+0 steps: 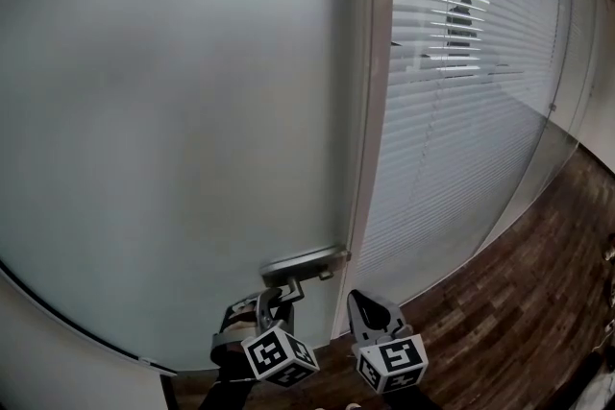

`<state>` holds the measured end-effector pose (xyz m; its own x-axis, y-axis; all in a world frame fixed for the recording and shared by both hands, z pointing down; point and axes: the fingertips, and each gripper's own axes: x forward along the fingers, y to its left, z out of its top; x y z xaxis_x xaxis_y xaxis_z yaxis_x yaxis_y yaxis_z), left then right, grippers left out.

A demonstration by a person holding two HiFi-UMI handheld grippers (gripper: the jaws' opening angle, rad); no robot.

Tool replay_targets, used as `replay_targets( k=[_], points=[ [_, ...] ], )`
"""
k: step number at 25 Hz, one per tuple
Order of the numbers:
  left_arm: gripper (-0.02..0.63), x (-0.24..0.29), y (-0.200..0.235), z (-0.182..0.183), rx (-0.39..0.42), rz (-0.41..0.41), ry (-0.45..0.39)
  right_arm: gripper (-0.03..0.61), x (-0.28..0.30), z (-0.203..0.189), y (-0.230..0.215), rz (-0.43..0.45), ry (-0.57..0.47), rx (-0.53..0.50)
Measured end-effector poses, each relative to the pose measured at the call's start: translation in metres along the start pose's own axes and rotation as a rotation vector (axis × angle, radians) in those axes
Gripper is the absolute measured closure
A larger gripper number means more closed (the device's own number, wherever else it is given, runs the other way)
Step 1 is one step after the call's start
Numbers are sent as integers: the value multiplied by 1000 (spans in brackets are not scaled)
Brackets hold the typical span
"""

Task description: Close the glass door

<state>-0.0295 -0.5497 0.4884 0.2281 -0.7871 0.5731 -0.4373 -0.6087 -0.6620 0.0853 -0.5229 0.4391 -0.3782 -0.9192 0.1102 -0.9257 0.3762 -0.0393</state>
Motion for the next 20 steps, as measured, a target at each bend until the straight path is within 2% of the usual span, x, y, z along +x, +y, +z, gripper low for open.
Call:
replay_targets(
  k=[11,20],
  points=[
    [502,23,21,-2,-79,26,62,581,19,9,-12,48,3,-5],
    [487,31,31,-1,-142,68,77,581,31,13,-20,67,-9,0]
  ],
)
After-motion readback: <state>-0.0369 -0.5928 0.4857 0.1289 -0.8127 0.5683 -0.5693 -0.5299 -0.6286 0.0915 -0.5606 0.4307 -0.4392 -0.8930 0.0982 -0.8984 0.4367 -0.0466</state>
